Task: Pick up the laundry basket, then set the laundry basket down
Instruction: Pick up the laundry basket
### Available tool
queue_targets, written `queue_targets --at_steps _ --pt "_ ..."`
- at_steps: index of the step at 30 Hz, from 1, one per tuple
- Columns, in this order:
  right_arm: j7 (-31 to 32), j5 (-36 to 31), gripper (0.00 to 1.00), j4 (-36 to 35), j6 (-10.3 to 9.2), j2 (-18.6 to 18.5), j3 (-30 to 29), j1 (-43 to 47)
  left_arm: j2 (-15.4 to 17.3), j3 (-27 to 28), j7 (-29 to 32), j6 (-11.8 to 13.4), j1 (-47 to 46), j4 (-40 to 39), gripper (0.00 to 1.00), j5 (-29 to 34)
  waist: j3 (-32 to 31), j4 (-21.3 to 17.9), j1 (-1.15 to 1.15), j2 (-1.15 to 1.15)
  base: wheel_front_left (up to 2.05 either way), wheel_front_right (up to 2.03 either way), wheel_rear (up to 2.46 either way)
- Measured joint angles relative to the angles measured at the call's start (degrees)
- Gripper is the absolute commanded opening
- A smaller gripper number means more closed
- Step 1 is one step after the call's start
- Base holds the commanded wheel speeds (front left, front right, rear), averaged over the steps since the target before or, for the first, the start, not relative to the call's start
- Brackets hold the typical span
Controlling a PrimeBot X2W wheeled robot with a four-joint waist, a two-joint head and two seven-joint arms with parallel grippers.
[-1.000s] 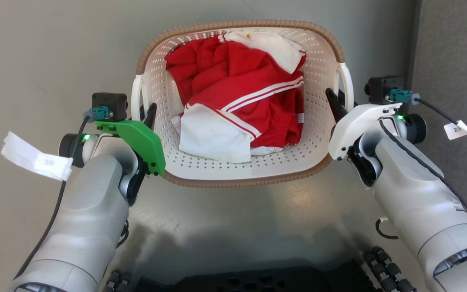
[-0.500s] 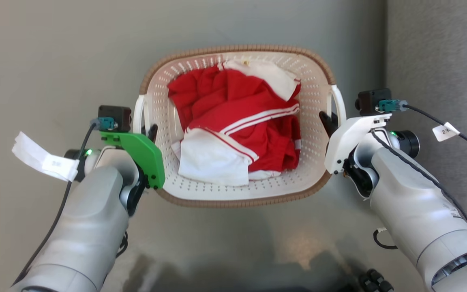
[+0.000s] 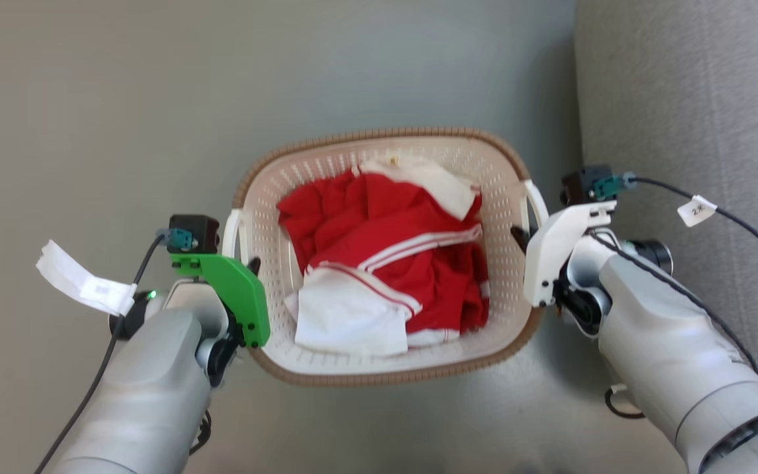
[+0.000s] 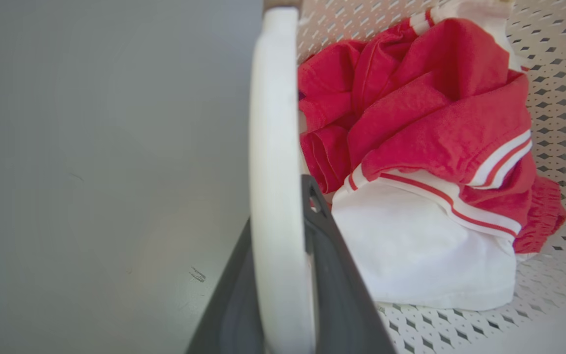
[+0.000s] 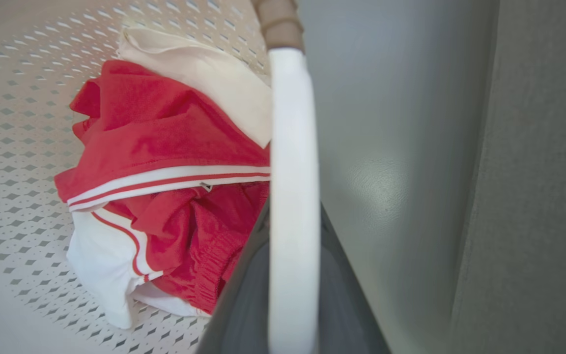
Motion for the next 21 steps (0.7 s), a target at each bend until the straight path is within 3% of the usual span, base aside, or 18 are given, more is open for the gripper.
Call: queue_targets --at_steps 21 --pt "14.88 7.55 0.0 0.12 -0.47 -0.03 5.39 5.45 1.0 -5.2 12.45 0.0 6.26 -0.32 0.0 -7.44 -17.28 -1.61 0.0 0.0 0.0 0.0 0.0"
